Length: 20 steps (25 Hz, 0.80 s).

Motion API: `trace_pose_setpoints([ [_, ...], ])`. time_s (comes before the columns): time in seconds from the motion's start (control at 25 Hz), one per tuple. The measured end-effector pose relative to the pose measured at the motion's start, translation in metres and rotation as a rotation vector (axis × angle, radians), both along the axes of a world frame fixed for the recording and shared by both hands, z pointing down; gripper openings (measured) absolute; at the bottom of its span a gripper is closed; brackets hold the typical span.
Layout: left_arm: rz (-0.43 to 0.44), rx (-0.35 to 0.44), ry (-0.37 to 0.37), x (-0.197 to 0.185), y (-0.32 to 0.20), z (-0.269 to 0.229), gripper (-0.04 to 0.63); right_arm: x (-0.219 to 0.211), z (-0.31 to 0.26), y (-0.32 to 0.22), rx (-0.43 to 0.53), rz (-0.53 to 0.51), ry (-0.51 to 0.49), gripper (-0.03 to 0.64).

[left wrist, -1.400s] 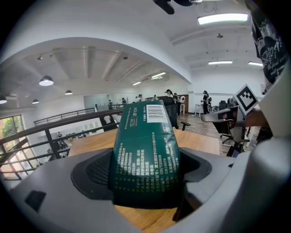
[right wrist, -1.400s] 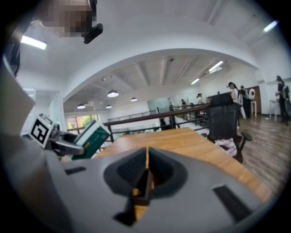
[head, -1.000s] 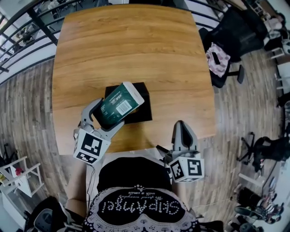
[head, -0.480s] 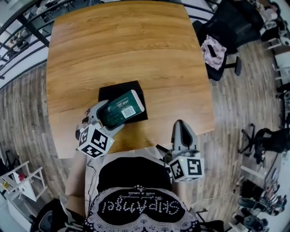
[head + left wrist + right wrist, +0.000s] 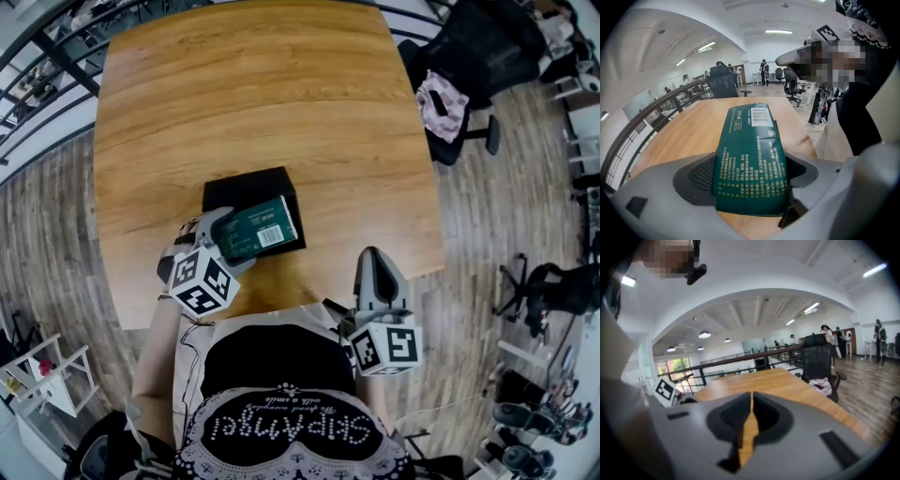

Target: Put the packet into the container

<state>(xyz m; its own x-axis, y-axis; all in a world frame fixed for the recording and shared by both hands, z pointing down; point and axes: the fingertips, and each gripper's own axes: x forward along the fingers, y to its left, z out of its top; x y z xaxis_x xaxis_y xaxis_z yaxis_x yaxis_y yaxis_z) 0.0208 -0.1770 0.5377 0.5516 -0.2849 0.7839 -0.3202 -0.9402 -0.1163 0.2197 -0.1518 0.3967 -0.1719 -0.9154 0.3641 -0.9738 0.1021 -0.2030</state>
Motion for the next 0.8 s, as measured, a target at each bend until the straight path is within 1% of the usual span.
trace_pose_setpoints([
  [0.12, 0.032, -0.015, -0.02, 0.003, -0.001, 0.008, 0.446, 0.0, 0.001, -0.002, -0.004, 0.002, 0.002, 0.038],
  [0.2, 0.034, -0.032, -0.017, 0.004, -0.002, 0.01, 0.446, 0.0, 0.0, -0.002, -0.006, 0.004, 0.003, 0.038],
  [0.44, 0.017, -0.156, 0.041, 0.004, -0.003, 0.02, 0.446, -0.001, 0.002, 0.0, -0.009, -0.001, 0.004, 0.038],
  [0.52, 0.019, -0.184, 0.046, 0.003, -0.003, 0.021, 0.446, -0.002, 0.002, 0.0, -0.01, -0.002, 0.004, 0.038],
  [0.68, 0.033, -0.192, 0.028, 0.004, -0.003, 0.021, 0.446, -0.003, 0.003, -0.001, -0.013, -0.007, 0.003, 0.038],
  [0.8, 0.031, -0.189, 0.032, 0.004, -0.003, 0.022, 0.446, -0.005, 0.003, -0.002, -0.014, -0.013, 0.003, 0.038],
])
